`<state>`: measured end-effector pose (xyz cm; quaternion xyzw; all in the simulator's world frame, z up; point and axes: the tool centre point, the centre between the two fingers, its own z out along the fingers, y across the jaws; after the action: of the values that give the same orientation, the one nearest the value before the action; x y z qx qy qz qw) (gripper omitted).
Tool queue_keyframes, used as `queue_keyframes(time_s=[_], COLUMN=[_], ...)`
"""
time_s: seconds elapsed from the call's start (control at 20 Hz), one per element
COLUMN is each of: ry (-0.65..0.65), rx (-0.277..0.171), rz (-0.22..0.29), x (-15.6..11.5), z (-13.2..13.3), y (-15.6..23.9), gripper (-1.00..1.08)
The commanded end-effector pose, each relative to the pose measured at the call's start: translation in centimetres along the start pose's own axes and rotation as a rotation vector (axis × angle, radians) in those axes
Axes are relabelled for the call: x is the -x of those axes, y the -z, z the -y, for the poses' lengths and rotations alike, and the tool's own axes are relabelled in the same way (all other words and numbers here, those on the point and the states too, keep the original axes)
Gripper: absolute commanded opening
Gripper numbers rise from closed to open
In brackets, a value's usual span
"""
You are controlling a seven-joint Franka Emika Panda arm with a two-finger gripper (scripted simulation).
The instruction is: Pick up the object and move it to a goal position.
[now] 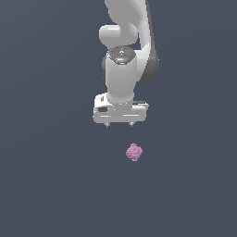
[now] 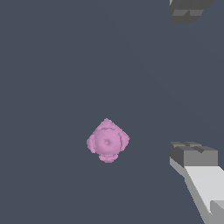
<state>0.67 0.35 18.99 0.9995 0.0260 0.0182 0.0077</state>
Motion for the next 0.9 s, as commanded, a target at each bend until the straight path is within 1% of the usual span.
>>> queue_keyframes(time_s=[0.0, 0.15, 0.45, 0.85], ry=[0.0, 0.006, 0.035, 0.015], rx=[0.0, 0.002, 0.011, 0.01], rz=[0.0, 0.006, 0.037, 0.037], x=[0.0, 0.2, 1.0, 0.8], z=[0.0, -0.1, -0.5, -0.3], y=[0.0, -0.2, -1.3, -1.5], gripper=[1.0, 1.0, 1.0, 1.0])
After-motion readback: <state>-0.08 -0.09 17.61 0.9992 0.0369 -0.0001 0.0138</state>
